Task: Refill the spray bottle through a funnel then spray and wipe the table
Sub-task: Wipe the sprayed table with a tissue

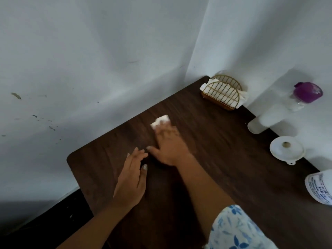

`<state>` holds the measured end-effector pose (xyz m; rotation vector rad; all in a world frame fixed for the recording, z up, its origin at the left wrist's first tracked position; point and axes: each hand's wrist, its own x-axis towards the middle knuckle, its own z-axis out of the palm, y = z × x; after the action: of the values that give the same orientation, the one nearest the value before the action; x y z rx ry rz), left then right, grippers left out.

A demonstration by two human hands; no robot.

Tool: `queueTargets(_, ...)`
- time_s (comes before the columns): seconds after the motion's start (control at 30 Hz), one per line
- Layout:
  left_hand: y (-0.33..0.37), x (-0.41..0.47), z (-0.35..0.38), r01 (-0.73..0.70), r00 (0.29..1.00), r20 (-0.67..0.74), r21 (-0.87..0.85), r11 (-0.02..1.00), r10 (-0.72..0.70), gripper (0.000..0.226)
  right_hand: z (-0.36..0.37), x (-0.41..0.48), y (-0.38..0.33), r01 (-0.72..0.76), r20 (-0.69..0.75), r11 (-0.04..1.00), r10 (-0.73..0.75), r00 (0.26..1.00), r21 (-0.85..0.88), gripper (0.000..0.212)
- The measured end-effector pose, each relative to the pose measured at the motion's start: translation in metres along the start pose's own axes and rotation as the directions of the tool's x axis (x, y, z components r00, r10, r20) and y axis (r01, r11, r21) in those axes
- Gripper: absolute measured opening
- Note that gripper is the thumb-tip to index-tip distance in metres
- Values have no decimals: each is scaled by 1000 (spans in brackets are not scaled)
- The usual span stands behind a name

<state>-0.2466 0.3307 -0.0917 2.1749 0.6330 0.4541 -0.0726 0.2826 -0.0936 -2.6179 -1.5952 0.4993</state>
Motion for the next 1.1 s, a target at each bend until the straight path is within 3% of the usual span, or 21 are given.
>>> queueTargets(0.1,6,19,-8,16,998,-64,-28,999,-18,42,18,-20,-51,282,67,959,-281,957,-20,81)
queueTargets(0.2,16,27,-7,21,997,-70,-61,998,-25,40,37,-67,-67,375,82,925,-379,922,62,72)
queueTargets(0.27,24,27,-3,0,999,-45,-63,998,-3,37,44,-101,-51,295,80,953,-300,951,70,74)
queueTargets(0.37,40,15,10,-67,998,-17,-65,996,66,32,45,-156,14,-54,-56,987,63,996,153,77)
queueTargets(0.43,52,2,21,-94,995,28,-68,993,96,38,45,-199,68,-366,-87,907,389,917,207,74)
queueTargets(0.53,73,-30,44,-154,983,94,-49,987,158,50,45,-272,119,-695,5,674,717,697,251,71)
queueTargets(0.6,83,-47,57,-170,977,121,-64,983,177,49,54,-295,113,-729,-1,628,758,652,274,72)
queueTargets(0.63,92,-58,64,-187,973,125,-73,980,195,46,61,-306,100,-708,-23,651,740,672,275,74)
queueTargets(0.77,131,-111,93,-244,960,119,-79,966,253,36,89,-352,13,-403,50,882,404,914,246,84)
queueTargets(0.83,152,-142,105,-263,952,136,-87,961,273,34,107,-393,-14,-206,104,969,192,976,137,87)
queueTargets(0.9,173,-172,118,-293,938,164,-92,952,305,34,112,-440,-19,-261,95,962,253,963,82,81)
queueTargets(0.97,190,-198,130,-310,929,180,-94,946,322,33,109,-488,-2,-377,62,915,372,926,140,74)
queueTargets(1.03,211,-225,143,-335,916,198,-103,936,350,33,113,-536,27,-530,-31,812,553,833,246,67)
queueTargets(1.1,227,-249,153,-378,888,240,-104,920,392,34,118,-578,42,-672,1,676,705,709,302,66)
